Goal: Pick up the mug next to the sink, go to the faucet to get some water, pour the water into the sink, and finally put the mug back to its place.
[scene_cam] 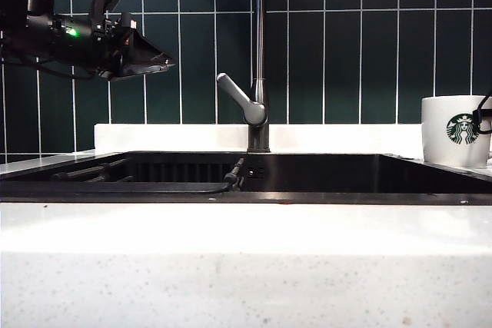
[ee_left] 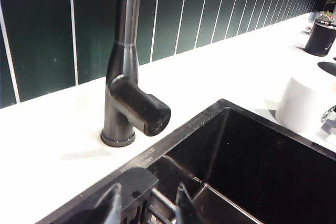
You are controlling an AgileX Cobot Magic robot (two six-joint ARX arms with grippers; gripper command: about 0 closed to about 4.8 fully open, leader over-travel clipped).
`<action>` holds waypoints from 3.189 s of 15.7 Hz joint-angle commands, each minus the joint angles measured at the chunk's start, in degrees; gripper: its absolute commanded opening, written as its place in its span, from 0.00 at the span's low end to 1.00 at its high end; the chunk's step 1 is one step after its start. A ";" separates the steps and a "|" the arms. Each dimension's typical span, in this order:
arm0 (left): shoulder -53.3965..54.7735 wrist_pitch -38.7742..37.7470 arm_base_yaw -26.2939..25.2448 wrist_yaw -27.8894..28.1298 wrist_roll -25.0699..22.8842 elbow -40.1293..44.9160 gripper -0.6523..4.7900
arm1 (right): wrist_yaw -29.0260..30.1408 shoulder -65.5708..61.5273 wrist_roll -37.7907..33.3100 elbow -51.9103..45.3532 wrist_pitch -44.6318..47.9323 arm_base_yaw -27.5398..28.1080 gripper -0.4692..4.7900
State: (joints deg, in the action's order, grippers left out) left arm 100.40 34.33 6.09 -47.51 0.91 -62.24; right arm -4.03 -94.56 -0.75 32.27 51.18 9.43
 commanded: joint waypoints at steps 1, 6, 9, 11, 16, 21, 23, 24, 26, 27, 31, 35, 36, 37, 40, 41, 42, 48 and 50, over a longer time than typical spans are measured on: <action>-0.11 0.26 0.02 -0.55 -0.28 -0.31 0.36 | -1.40 0.02 -0.04 0.20 2.03 0.07 0.34; -0.11 0.02 0.02 -0.55 -0.33 -0.31 0.36 | -1.18 -1.62 -0.07 0.87 3.08 0.22 0.18; -0.11 0.02 0.02 -0.55 -0.46 -0.31 0.36 | -1.18 -1.14 -0.07 0.87 3.52 0.24 0.12; -0.11 0.04 0.02 -0.52 -0.48 -0.50 0.36 | -1.18 0.72 -0.07 0.92 3.69 0.22 0.08; 0.55 -0.79 0.00 -0.57 -1.09 -2.45 0.36 | 1.49 9.22 -1.18 1.27 2.62 -1.68 0.08; 9.01 -6.51 0.04 -3.89 -0.81 -16.44 0.36 | 4.26 12.37 -1.16 13.27 -16.26 -13.16 0.08; 13.84 -9.01 0.09 -6.78 -0.87 -22.10 0.36 | 4.26 12.09 -1.16 21.88 -29.18 -17.92 0.08; 15.58 -8.98 0.24 -6.86 -0.90 -23.89 0.37 | 4.59 11.96 -1.16 24.17 -31.01 -19.45 0.08; 19.12 -8.68 0.72 -8.46 -0.87 -27.80 0.48 | 6.78 10.86 -1.31 28.70 -33.53 -22.10 0.08; 21.14 -8.50 1.18 -8.85 -0.90 -30.18 0.47 | 6.86 10.14 -2.45 30.91 -35.15 -23.78 0.08; 26.86 -8.52 3.58 -8.68 -0.90 -39.10 0.47 | 9.49 5.40 -5.75 35.91 -35.71 -27.28 0.08; 29.11 -6.01 4.79 -7.93 -1.77 -39.87 0.47 | 11.89 4.13 -6.62 37.94 -34.38 -28.72 0.08; 29.20 -6.16 5.05 -9.31 -0.85 -39.87 0.47 | 11.89 4.11 -6.67 38.10 -33.99 -28.79 0.08; 29.18 -6.12 5.25 -10.69 -0.79 -39.87 0.45 | 11.89 4.13 -6.69 38.10 -33.83 -28.83 0.08; 29.14 -5.46 6.49 -17.86 4.09 -39.87 0.45 | 12.15 4.11 -6.73 38.10 -34.25 -28.89 0.08; 29.14 -5.77 6.49 -18.88 4.28 -39.87 0.45 | 12.61 4.11 -6.75 38.10 -34.23 -28.89 0.08; 29.14 -6.86 6.84 -19.96 4.28 -39.87 0.45 | 13.16 4.02 -6.75 38.10 -34.21 -28.89 0.08; 29.14 -7.65 6.86 -21.46 5.03 -39.87 0.45 | 14.47 2.47 -6.75 38.07 -34.60 -28.89 0.08; 29.16 -7.65 6.84 -17.70 3.06 -39.87 0.45 | 14.49 2.47 -6.75 38.07 -34.64 -28.89 0.08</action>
State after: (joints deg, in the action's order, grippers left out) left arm 130.04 26.06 12.40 -66.32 5.54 -101.89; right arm 9.67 -92.90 -6.48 69.71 12.95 -19.42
